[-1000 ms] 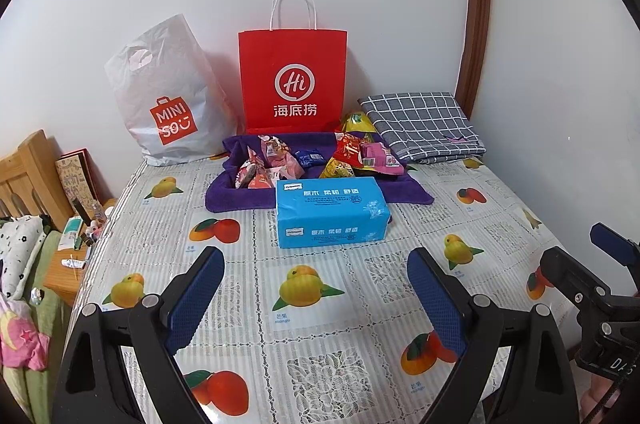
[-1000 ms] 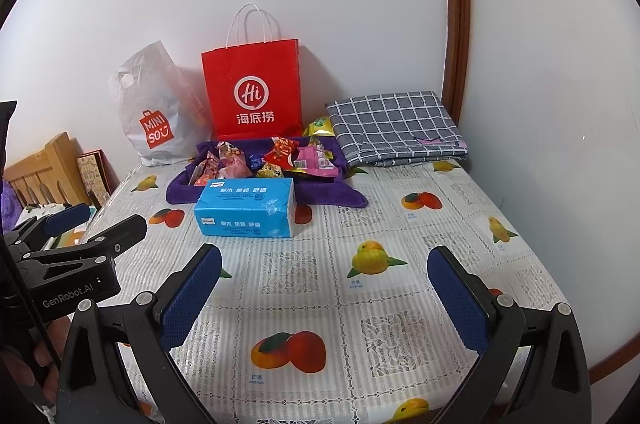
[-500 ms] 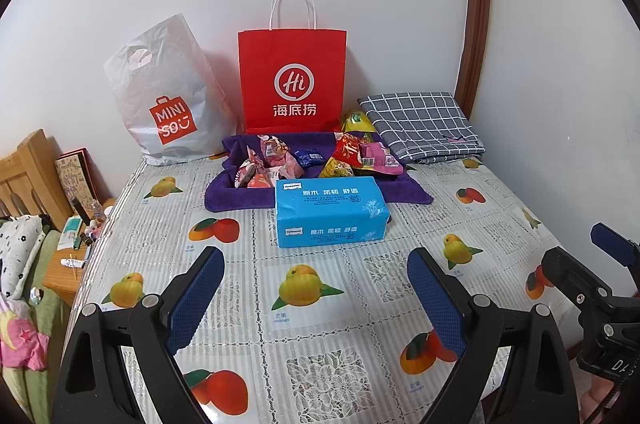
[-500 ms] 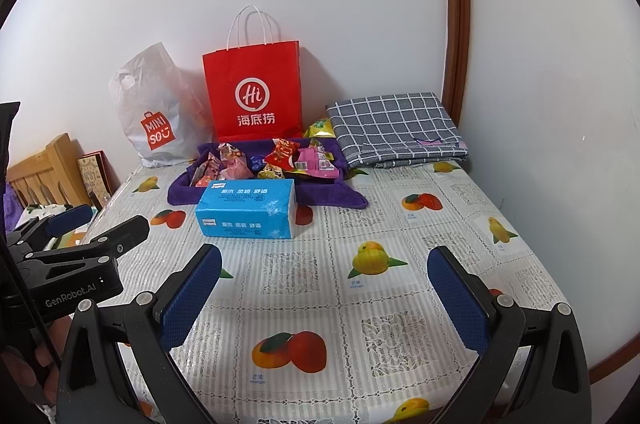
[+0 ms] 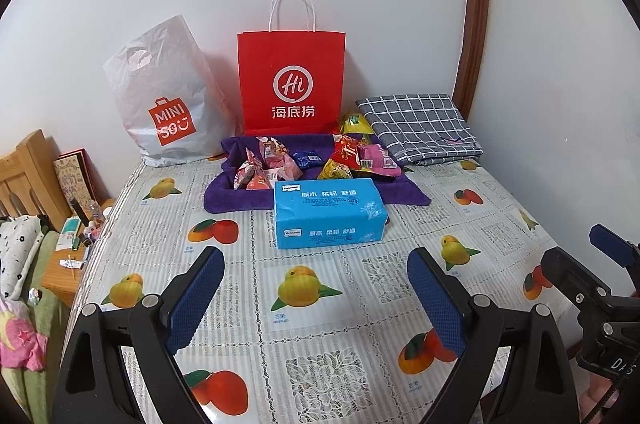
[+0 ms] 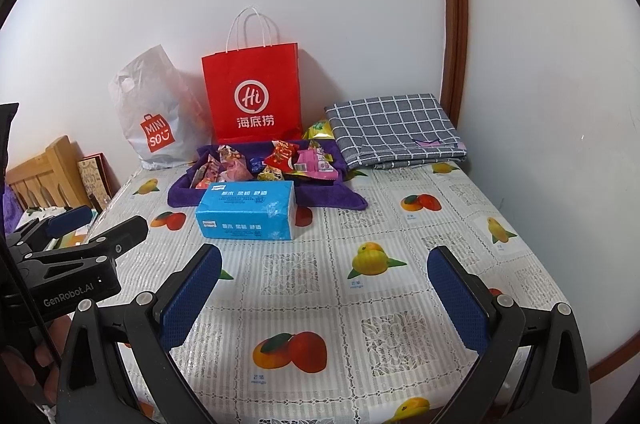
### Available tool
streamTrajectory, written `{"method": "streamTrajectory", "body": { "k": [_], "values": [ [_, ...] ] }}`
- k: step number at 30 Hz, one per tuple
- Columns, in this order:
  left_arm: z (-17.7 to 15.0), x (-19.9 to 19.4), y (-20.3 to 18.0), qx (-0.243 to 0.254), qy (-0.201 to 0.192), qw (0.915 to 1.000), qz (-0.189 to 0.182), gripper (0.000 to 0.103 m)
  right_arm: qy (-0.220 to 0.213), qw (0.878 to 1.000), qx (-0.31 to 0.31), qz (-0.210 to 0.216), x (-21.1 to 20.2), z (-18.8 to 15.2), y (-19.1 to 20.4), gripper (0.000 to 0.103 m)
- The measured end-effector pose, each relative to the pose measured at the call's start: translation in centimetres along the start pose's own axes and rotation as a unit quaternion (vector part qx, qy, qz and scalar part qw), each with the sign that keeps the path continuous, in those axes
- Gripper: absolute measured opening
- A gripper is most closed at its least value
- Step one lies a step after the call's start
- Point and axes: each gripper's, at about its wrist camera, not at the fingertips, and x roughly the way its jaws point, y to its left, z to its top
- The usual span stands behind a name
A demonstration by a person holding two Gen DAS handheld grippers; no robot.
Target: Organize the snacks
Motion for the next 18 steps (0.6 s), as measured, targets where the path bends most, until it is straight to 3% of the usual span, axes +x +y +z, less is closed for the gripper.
{"method": "streamTrajectory", "body": {
  "k": [18],
  "values": [
    [0.2,0.7,1.1,-0.010,-0.002,0.9999,-0.003,0.093,-0.004,1.000,-0.005,0.008,0.2,-0.1,1.1,0.101]
  ]
}}
